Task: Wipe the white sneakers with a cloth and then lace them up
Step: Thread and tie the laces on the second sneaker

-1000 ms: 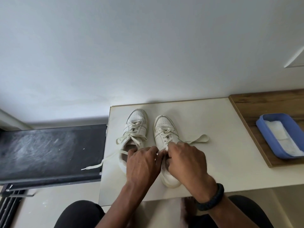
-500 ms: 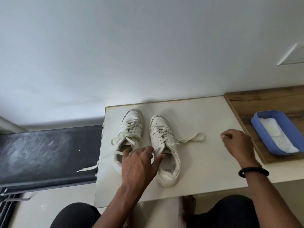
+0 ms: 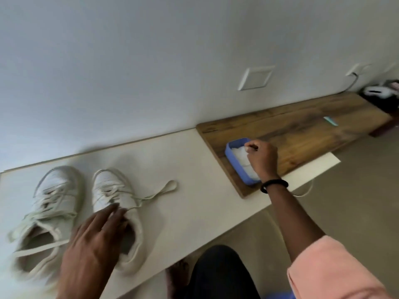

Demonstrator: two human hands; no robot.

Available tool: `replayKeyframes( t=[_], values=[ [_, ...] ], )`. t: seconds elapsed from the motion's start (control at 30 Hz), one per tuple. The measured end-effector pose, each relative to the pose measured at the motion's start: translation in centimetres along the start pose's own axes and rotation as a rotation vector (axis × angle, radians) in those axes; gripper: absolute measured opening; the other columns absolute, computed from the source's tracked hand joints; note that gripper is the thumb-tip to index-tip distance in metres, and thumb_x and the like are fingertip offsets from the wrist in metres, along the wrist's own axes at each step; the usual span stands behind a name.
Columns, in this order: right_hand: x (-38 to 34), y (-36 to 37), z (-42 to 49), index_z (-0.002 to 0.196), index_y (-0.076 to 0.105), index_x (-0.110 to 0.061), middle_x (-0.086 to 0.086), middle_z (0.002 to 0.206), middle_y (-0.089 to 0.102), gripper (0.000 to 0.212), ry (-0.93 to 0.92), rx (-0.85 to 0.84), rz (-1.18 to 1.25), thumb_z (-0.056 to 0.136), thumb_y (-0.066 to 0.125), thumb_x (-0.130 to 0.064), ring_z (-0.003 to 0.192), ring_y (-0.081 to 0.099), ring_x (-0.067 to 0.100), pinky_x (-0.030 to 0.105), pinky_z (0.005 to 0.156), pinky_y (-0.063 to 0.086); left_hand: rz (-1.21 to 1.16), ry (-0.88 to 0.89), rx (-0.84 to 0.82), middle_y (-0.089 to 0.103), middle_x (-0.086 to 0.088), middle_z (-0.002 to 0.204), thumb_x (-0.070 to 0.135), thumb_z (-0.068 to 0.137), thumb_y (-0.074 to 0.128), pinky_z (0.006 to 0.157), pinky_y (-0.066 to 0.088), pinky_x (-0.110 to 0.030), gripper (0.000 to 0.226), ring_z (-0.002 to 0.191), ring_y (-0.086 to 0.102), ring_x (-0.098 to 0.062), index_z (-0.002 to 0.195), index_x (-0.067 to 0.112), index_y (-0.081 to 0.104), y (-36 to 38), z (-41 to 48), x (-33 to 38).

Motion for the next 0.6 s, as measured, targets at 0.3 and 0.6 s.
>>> replayKeyframes(
  t=[0.3, 0.6],
  values=[
    [4.0, 3.6, 0.0, 0.087, 0.079, -0.012, 0.005, 0.090, 0.076, 0.017, 0.133, -0.335, -0.152, 0.089, 0.064, -0.004, 0.089, 0.070, 0.025, 0.041, 0.082, 0.060, -0.061, 0.023, -0.030, 0.064, -0.003, 0.136, 0.014, 0.081, 0.050, 0.100, 0.047, -0.033, 0.049, 0.116, 0.064, -0.028, 0.125, 0.019, 0.072, 0.6, -0.2, -0.6],
    [4.3, 3.5, 0.6, 0.082, 0.080, -0.013, 0.004, 0.087, 0.076, 0.010, 0.224, -0.345, -0.134, 0.086, 0.071, -0.009, 0.085, 0.071, 0.024, 0.038, 0.079, 0.061, -0.024, 0.014, 0.033, 0.070, -0.002, 0.127, 0.013, 0.080, 0.059, 0.077, 0.057, -0.040, 0.041, 0.108, 0.069, -0.028, 0.116, 0.019, 0.077, -0.3, 0.1, 0.4]
  ],
)
Point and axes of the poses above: each hand's wrist, its own z-axis towards the middle knuckle, its own y-axis out of the palm, x = y × z, the point moved 5 cm from there along z, towards the middle knuckle
